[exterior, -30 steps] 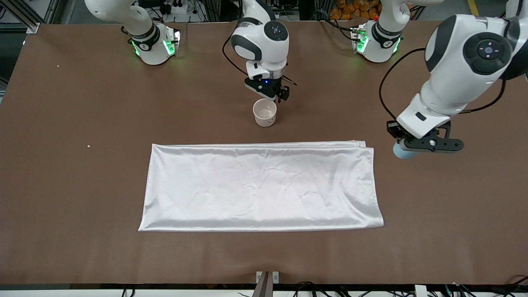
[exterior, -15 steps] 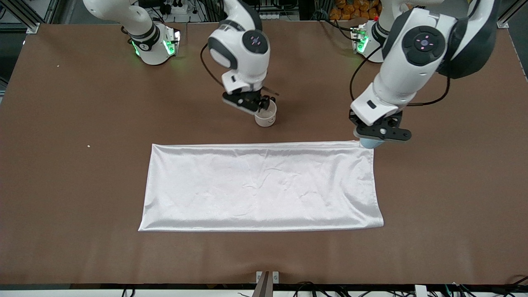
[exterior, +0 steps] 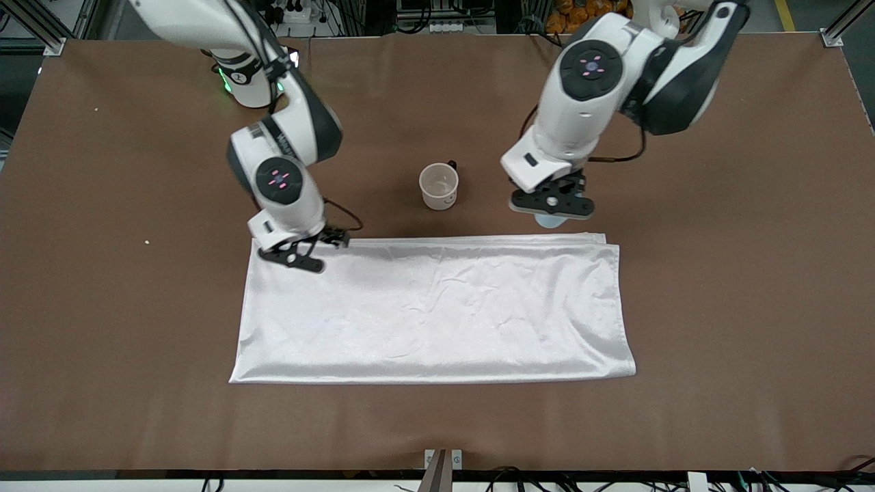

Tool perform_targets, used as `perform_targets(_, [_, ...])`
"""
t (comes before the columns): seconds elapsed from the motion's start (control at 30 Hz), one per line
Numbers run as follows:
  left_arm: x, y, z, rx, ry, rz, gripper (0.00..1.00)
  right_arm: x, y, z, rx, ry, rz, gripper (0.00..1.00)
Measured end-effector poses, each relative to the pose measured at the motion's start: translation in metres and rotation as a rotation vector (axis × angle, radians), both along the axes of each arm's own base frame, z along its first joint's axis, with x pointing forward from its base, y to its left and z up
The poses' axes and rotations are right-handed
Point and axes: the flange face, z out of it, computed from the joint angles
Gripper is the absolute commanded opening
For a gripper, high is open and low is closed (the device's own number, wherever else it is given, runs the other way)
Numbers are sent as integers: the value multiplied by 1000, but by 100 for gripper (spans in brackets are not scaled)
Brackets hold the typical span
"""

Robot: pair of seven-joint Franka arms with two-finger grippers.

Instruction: Place blue cup into white mug on table

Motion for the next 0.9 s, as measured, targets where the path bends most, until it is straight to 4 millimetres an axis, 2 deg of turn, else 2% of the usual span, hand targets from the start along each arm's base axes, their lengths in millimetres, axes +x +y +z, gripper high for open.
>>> perform_targets(0.3, [-44,-87,-42,-1,69,-2,0,39,-101,-36,37,3,55,100])
perform_targets(0.47, [-63,-122,-63,3,100,3,0,49,-141,-51,54,4,88,100])
perform_targets(0.63, [-83,-156,-84,6,124,33,0,50,-156,-58,60,14,113,100])
perform_targets(0.77, [-95,-176,-102,16,133,35,0,48,-154,-57,62,17,124,100])
perform_targets(0.9, [-107,-189,-124,38,128,43,0,43,-153,-47,62,8,128,100])
